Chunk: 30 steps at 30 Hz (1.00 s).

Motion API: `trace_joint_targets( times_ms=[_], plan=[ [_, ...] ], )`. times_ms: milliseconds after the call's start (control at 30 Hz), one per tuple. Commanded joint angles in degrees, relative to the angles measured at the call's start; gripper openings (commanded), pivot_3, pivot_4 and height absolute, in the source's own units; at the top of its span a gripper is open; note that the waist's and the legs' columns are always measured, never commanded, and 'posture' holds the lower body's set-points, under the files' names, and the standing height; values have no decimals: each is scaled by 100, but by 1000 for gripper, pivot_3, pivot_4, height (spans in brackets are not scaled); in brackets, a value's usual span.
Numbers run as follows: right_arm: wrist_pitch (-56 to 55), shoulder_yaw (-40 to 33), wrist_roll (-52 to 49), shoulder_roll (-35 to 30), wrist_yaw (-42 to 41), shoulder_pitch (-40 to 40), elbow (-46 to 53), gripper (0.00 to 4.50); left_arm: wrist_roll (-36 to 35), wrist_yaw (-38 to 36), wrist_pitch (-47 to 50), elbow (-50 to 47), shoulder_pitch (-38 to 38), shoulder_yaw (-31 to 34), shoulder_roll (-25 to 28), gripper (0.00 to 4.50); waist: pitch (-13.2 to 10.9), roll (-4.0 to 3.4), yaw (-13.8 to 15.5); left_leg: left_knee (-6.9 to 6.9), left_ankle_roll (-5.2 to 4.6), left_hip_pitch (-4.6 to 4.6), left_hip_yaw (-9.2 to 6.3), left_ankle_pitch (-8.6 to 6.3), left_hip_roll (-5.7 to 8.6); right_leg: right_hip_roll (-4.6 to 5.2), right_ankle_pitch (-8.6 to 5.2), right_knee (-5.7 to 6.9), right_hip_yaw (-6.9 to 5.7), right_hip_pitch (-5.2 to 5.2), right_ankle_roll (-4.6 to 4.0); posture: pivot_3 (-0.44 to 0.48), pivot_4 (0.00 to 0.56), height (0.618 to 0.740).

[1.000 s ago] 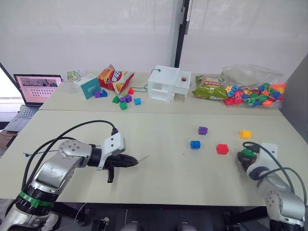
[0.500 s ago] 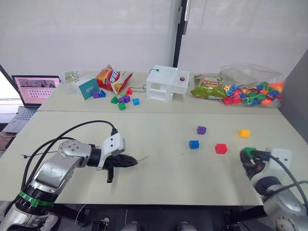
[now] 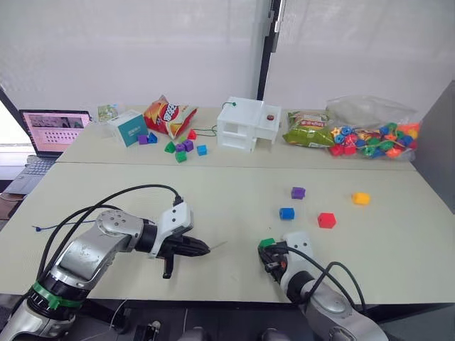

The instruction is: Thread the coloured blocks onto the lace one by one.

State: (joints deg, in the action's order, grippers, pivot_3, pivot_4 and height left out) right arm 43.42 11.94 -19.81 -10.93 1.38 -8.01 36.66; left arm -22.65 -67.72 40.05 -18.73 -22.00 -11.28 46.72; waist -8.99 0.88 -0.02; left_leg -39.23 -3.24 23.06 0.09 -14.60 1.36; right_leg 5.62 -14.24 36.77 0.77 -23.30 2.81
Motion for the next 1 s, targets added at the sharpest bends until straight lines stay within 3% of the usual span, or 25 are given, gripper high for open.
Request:
trace_joint_targets(
  times_ms=[33, 100, 333, 500, 633, 767, 1000],
  plan=[
    [-225, 73, 122, 181, -68, -154, -325, 1177, -98, 61, 133, -257, -63, 11, 49, 0, 0, 1, -33, 0, 0, -6, 0, 0, -2, -2, 0, 1, 2, 4, -1, 0, 150, 740],
    [-380, 44, 206, 215, -75, -206, -205, 2227, -102, 91, 183, -302, -44, 11, 55, 0, 1, 1, -41, 1, 0, -18, 1, 0, -6, -4, -1, 1, 2, 14, -3, 0, 150, 740],
    [-12, -693, -505, -648, -1042, 44, 893, 4474, -200, 272, 419, -478, 50, 75, 25, 0, -1, 0, -26, 2, 0, -8, 1, -1, 1, 5, -1, 1, 4, 6, -2, 0, 150, 740],
    [356, -1159, -1200, -1722, -2219, 656, 851, 4474, -173, 314, 374, -536, 127, 31, 83, 0, -2, 1, -49, 3, 0, -12, 2, -1, -6, -4, -1, 0, 4, 9, -4, 0, 150, 740],
    [-506, -469, -1142, -3365, -5293, 1895, -564, 4474, -124, 307, 266, -562, 185, -26, 122, 0, -9, 1, -70, 5, -1, -13, 12, -1, -2, 0, -2, -11, 9, 14, -3, 0, 150, 740],
    [-1742, 365, -227, -3657, -6558, 2965, -2176, 4474, -92, 214, 240, -545, 142, -119, 213, 0, -11, 7, -57, 6, -2, -15, 12, -2, -17, -15, -3, -11, 4, 15, -7, 0, 150, 740],
    [-3579, 1019, 804, -3196, -7801, 4156, -4602, 4474, -99, 268, 333, -700, 236, -170, 258, 0, -12, 8, -55, 5, -2, 3, 16, -2, -16, -9, -4, -10, 4, 1, -8, 0, 150, 740]
  ],
)
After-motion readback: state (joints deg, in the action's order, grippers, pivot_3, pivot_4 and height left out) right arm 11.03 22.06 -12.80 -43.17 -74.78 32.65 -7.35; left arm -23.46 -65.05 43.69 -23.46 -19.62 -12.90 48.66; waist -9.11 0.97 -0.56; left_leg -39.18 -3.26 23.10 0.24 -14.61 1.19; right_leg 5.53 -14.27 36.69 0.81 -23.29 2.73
